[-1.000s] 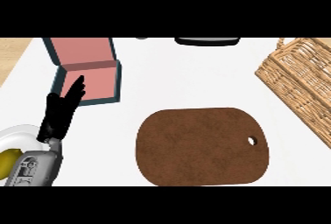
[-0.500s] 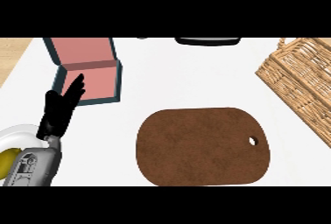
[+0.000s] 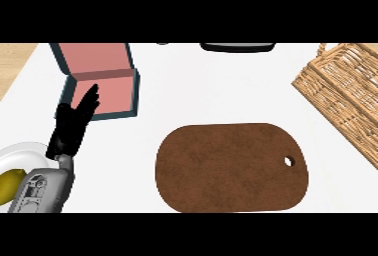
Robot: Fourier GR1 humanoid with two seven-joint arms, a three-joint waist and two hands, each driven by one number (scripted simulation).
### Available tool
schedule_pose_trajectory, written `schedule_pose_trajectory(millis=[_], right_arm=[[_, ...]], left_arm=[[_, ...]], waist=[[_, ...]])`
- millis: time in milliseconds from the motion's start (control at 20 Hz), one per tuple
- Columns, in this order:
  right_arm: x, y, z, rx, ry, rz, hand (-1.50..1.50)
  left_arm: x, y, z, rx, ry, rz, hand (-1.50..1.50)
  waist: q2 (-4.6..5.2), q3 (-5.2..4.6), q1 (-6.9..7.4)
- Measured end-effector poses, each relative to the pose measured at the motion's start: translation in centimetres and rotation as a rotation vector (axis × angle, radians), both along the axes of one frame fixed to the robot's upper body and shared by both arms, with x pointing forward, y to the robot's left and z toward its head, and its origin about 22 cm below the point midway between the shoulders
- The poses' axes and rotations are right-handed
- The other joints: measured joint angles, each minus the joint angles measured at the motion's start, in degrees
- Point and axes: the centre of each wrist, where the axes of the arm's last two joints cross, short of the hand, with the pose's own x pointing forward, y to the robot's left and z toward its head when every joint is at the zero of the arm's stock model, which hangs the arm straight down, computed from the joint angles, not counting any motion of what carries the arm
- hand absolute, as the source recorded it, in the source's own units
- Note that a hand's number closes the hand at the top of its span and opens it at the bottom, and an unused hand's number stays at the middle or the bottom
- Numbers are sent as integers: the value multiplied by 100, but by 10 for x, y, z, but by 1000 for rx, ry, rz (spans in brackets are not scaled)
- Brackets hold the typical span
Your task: Pick the tomato from the cutting board and place it in the basket
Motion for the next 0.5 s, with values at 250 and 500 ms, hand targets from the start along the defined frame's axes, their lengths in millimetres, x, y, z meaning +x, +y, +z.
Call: schedule_pose_trajectory(millis=[250,500], right_arm=[[18,-11,-25,-20,37,12,150],[35,-17,-56,64,112,-2,-150]], left_arm=[[2,3,-1,0,2,-2,0],[7,1,2,0,5,-4,0]], waist=[[-5,-2,-6],[1,0,5]])
